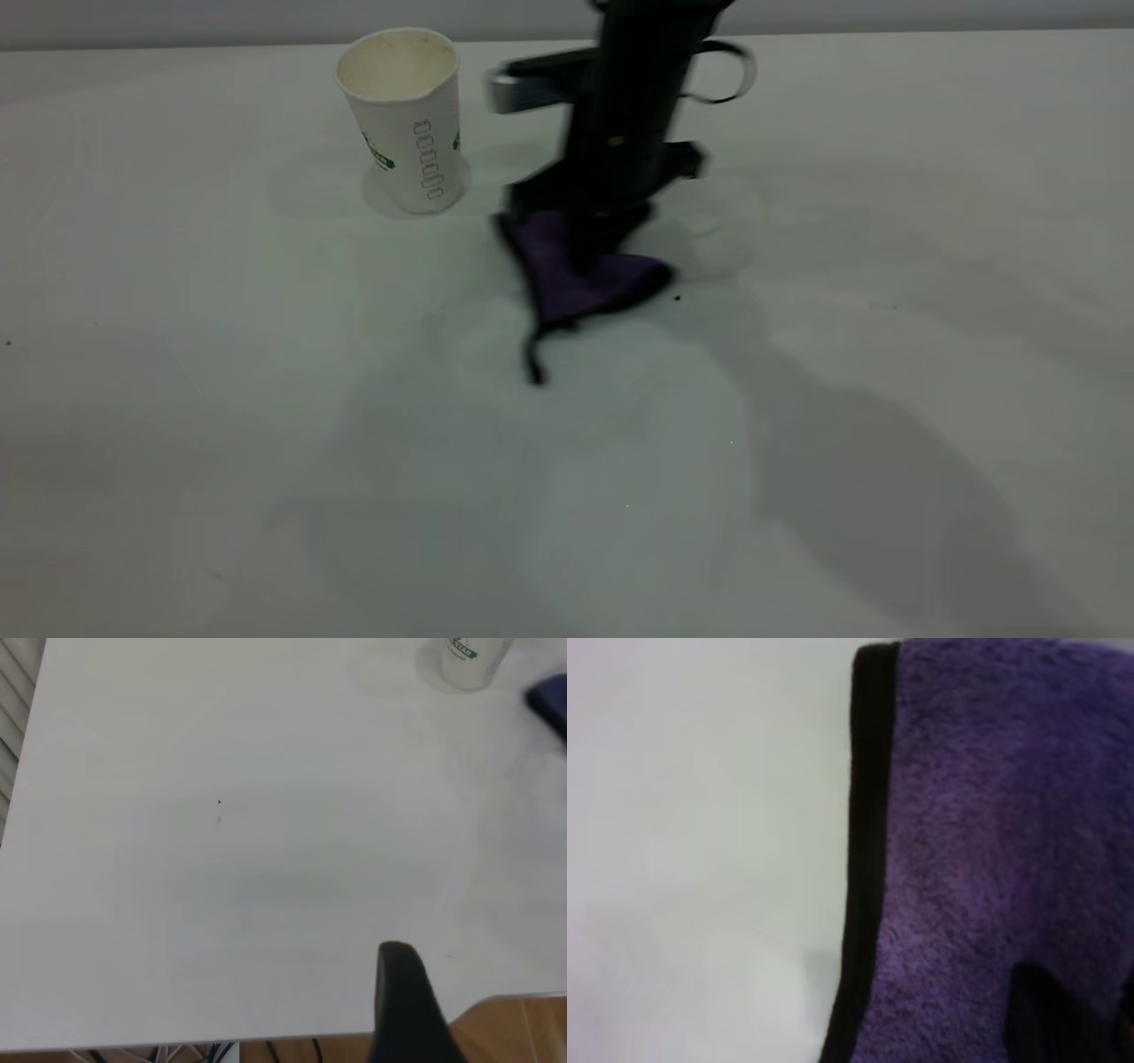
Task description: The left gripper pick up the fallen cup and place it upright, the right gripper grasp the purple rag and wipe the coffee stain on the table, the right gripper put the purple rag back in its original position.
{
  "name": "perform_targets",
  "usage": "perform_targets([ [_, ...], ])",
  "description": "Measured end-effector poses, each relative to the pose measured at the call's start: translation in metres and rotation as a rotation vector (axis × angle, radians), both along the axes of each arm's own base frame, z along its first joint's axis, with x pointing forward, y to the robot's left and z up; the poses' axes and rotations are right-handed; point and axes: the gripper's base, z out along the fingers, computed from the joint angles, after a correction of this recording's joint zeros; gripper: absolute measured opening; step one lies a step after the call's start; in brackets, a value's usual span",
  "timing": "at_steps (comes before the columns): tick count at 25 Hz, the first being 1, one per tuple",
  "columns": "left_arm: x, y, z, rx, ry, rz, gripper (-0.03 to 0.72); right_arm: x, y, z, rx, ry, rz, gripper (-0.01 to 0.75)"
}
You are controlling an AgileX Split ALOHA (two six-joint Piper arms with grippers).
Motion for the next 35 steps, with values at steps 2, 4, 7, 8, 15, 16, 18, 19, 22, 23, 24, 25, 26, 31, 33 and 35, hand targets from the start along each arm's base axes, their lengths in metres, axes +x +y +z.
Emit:
perform_targets([
  [2,0.0,0.0,0.0,0.0,0.0,0.0,0.495,0.003,0.003,0.0,0.028,-0.048,-0.006,0.055],
  [4,0.0,0.0,0.0,0.0,0.0,0.0,0.495,0.01,-0.007,0.0,0.031,-0.057,-0.047,0.055],
  [7,0.0,0.0,0.0,0.0,0.0,0.0,0.495,0.027,-0.042,-0.001,-0.01,-0.031,-0.138,0.056],
  [8,0.0,0.0,0.0,0.0,0.0,0.0,0.495,0.033,-0.057,-0.002,-0.028,-0.02,-0.174,0.058],
  [15,0.0,0.0,0.0,0.0,0.0,0.0,0.495,0.056,-0.163,-0.001,-0.197,0.117,-0.349,0.062],
  [16,0.0,0.0,0.0,0.0,0.0,0.0,0.495,0.057,-0.178,0.0,-0.22,0.143,-0.367,0.062],
  [18,0.0,0.0,0.0,0.0,0.0,0.0,0.495,0.057,-0.203,0.0,-0.258,0.188,-0.398,0.066],
  [19,0.0,0.0,0.0,-0.001,0.0,0.001,0.495,0.057,-0.215,0.0,-0.27,0.209,-0.416,0.074],
  [22,0.0,0.0,0.0,-0.001,0.0,0.001,0.495,0.058,-0.242,0.004,-0.289,0.239,-0.446,0.155],
  [23,0.0,0.0,0.0,-0.001,0.0,0.001,0.495,0.058,-0.25,0.007,-0.296,0.239,-0.442,0.214],
  [24,0.0,0.0,0.0,-0.001,0.0,0.001,0.495,0.058,-0.254,0.013,-0.3,0.235,-0.435,0.275],
  [25,0.0,0.0,0.0,-0.001,0.0,0.001,0.495,0.06,-0.259,0.023,-0.303,0.225,-0.433,0.361],
  [26,0.0,0.0,0.0,-0.001,0.0,0.001,0.495,0.061,-0.262,0.035,-0.305,0.207,-0.427,0.455],
  [31,0.0,0.0,0.0,-0.001,0.0,0.001,0.495,0.063,-0.263,0.143,-0.274,0.06,-0.406,0.715],
  [33,0.0,0.0,0.0,-0.001,0.0,0.001,0.495,0.055,-0.264,0.188,-0.26,0.023,-0.412,0.724],
  [35,0.0,0.0,0.0,-0.001,0.0,0.001,0.495,0.043,-0.264,0.235,-0.238,-0.034,-0.418,0.725],
])
